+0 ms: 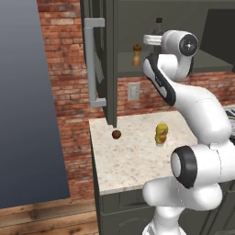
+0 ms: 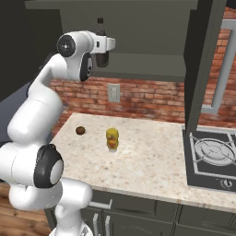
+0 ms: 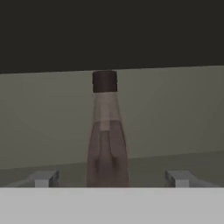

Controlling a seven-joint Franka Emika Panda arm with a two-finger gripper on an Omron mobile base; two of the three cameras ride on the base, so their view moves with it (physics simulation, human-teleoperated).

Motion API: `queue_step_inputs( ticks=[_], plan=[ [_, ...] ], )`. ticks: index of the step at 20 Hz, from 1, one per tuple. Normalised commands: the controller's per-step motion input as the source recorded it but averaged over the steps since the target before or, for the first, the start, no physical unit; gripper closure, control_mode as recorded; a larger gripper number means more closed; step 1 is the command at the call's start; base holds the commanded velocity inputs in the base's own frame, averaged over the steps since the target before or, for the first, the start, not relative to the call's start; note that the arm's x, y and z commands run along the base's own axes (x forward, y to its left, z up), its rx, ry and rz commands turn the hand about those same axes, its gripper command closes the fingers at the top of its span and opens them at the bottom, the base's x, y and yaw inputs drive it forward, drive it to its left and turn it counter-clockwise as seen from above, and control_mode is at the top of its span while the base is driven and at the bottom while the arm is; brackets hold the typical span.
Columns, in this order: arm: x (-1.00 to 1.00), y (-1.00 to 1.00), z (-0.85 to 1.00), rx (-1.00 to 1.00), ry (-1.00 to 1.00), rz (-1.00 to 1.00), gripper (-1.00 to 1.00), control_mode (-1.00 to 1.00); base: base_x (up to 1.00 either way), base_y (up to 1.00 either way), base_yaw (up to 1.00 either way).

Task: There are various items on the counter. Only move the condiments/shakers into the cabinet.

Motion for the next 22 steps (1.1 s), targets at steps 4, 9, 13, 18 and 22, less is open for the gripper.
queue_step_inputs(
  ticks=[4,9,13,18,22],
  plan=[
    [-0.98,0.0,-0.09,0.0,-0.04,-0.03,-1.0,-1.0,0.0,0.0,0.0],
    [-1.0,-0.08,-0.14,0.0,0.0,-0.06,-1.0,-1.0,0.0,0.0,0.0],
    [-1.0,-0.29,-0.14,0.04,0.05,-0.02,-1.0,-1.0,0.0,0.0,0.0],
    [-0.94,-0.43,-0.31,0.08,0.21,0.0,-1.0,-1.0,0.0,0.0,0.0],
    [-0.54,-0.46,-0.55,0.07,0.33,0.09,-1.0,-1.0,0.0,0.0,0.0]
  ],
)
